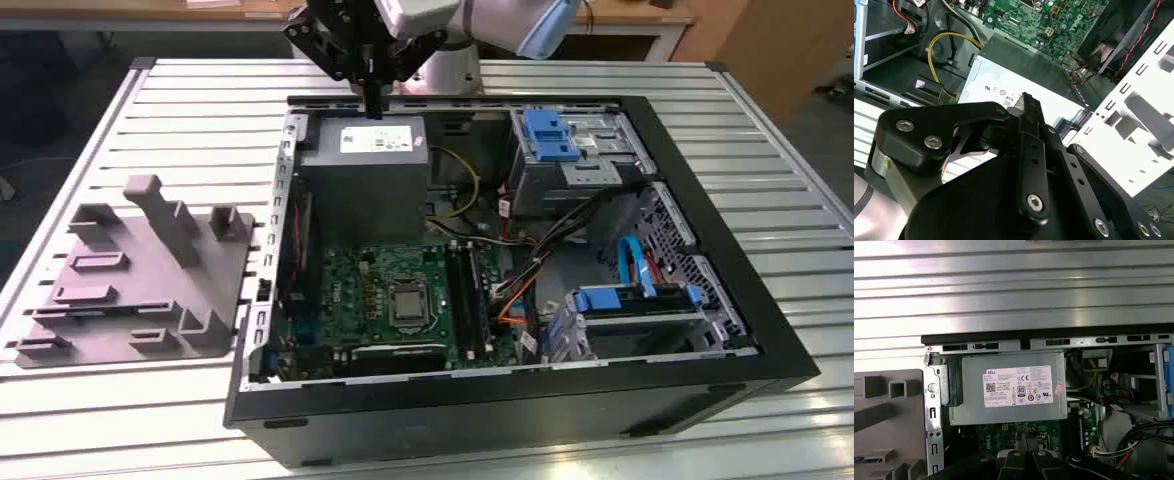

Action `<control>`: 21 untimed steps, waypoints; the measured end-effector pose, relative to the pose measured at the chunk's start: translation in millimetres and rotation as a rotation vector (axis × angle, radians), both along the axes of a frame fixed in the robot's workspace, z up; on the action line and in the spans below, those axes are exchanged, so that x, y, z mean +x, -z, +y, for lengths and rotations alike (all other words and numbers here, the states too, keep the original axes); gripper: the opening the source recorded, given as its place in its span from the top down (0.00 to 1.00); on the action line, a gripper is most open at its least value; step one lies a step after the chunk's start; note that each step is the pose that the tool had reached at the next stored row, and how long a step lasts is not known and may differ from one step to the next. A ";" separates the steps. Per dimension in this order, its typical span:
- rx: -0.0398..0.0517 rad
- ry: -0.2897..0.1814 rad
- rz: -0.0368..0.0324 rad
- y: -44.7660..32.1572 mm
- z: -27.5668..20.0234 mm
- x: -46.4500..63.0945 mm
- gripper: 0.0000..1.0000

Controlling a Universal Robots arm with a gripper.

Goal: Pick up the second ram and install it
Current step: 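Reach for the second ram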

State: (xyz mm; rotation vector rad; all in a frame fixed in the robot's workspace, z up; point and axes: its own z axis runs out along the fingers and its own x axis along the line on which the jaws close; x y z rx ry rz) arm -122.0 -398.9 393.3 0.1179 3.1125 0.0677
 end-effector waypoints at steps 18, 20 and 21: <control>0.0000 0.000 0.0013 0.0 0.0 -7.3 0.90; 0.0000 0.000 0.0013 0.0 0.0 -10.1 0.90; 0.0000 0.000 0.0012 0.0 0.0 -11.4 0.90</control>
